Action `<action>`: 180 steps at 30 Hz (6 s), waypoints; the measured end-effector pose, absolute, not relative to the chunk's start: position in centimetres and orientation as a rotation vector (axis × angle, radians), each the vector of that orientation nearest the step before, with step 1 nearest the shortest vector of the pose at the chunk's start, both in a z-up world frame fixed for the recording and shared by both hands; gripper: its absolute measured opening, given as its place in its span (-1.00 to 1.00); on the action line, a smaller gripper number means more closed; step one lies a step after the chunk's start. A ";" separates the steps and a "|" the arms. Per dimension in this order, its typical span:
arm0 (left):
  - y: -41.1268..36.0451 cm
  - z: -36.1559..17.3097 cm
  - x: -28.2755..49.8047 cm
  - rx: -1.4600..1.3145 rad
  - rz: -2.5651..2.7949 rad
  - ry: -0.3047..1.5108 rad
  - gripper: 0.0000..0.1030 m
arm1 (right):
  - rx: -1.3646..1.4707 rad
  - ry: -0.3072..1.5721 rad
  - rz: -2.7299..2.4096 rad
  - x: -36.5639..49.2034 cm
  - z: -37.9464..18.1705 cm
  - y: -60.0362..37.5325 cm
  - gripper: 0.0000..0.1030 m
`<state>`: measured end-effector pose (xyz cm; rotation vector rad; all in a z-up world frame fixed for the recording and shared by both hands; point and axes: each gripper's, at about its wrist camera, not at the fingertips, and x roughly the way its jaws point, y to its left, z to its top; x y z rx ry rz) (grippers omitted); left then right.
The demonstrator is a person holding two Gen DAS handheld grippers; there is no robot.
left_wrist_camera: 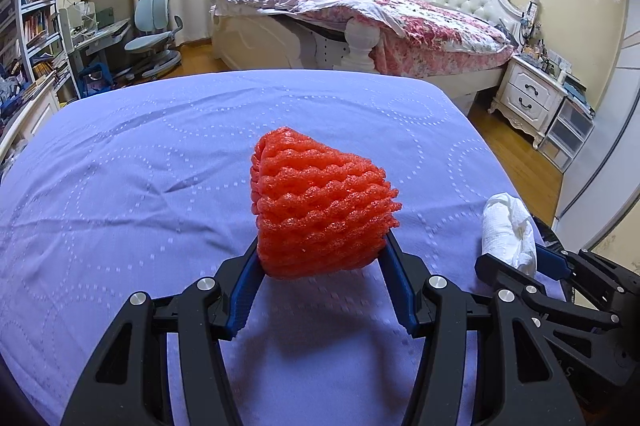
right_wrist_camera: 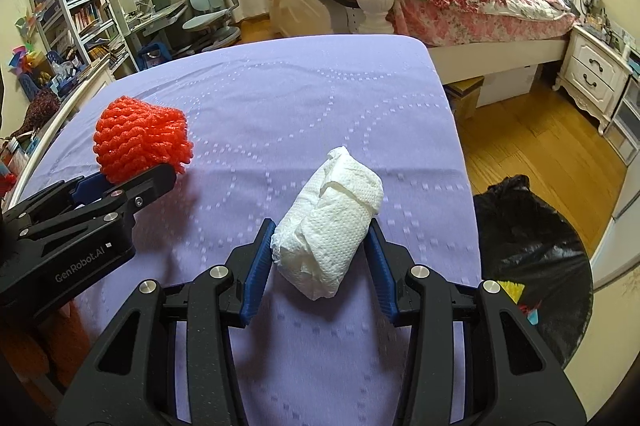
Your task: Collect trash
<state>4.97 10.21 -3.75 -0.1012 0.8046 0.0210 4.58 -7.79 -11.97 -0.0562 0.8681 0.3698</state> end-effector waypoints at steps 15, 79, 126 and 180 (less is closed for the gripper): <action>4.7 -2.4 1.2 -0.046 -0.084 0.752 0.09 | 0.004 0.801 0.284 -0.6 -10.2 -13.5 -0.15; -10.5 -3.1 4.9 0.099 -0.228 0.727 0.58 | 0.088 0.710 -0.165 2.1 -10.8 -30.6 0.50; -3.1 3.9 -4.5 0.034 -0.102 0.553 0.69 | 0.028 0.516 -0.110 -8.1 -2.8 -24.3 0.71; -2.3 4.3 -4.9 0.021 -0.093 0.542 0.69 | 0.017 0.506 -0.100 -8.8 -2.1 -23.6 0.71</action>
